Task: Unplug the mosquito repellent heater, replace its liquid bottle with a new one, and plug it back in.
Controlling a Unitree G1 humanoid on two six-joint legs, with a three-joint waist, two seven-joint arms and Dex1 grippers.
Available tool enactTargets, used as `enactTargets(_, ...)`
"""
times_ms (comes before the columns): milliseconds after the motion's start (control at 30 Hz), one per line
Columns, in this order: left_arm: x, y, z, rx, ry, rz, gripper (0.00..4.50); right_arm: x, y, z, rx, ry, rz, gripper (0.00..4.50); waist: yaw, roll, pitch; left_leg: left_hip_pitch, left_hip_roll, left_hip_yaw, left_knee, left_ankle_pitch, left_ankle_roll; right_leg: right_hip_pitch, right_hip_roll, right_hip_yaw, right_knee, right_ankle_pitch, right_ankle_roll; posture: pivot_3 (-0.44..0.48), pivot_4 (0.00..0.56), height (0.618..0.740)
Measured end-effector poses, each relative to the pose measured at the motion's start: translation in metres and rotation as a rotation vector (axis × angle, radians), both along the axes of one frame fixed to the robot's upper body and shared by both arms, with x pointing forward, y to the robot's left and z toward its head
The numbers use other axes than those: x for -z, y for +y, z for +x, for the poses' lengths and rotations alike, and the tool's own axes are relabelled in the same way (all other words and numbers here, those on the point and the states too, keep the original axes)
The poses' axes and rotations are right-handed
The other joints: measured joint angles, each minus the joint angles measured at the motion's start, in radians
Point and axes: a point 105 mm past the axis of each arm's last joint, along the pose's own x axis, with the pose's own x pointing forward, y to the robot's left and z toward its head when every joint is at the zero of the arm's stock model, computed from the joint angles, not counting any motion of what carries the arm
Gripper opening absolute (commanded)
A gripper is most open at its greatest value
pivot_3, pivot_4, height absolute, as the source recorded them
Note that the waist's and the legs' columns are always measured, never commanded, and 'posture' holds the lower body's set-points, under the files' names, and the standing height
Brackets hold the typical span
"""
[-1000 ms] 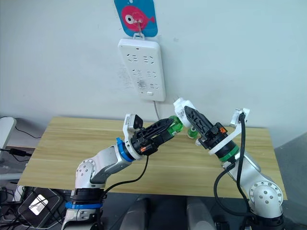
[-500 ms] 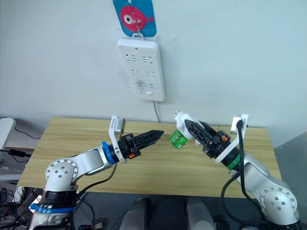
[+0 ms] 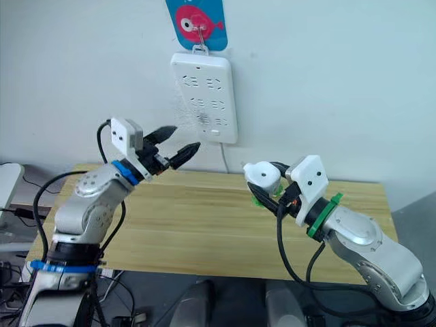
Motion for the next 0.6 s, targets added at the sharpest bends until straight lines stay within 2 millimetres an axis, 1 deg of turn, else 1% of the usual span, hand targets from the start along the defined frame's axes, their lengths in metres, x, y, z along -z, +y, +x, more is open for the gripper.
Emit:
enactTargets(133,-0.007,-0.004,0.01,0.035,-0.004,-0.002,4.5,0.0,0.003,-0.001,-0.02,-0.004,0.002,3.02,0.001,0.0,0.0,-0.001,0.0,-0.002,0.0,0.0,0.0,0.0,0.0,-0.002,0.0,0.0,0.0,-0.093,0.241,0.697)
enactTargets(267,-0.017,-0.016,0.012,0.122,-0.021,0.006,4.5,0.002,0.004,-0.001,-0.025,0.001,-0.006,3.02,0.0,0.0,0.0,-0.002,0.0,-0.002,0.0,0.0,0.0,0.0,0.0,-0.003,0.0,0.0,0.0,-0.099,0.24,0.697)
enactTargets(533,-0.019,-0.026,0.02,0.185,-0.009,0.015,4.5,0.004,0.009,-0.004,-0.05,0.02,-0.001,3.02,0.02,0.0,0.0,-0.003,-0.001,-0.006,0.005,0.001,0.001,0.0,0.0,-0.006,0.003,0.0,0.0,-0.103,0.241,0.697)
enactTargets(600,-0.021,-0.032,0.019,0.217,-0.014,0.009,4.5,0.004,0.01,-0.004,-0.059,0.024,-0.002,3.02,0.021,0.0,0.0,-0.003,-0.001,-0.006,0.006,0.001,0.001,0.0,0.0,-0.006,0.004,0.0,0.0,-0.107,0.242,0.697)
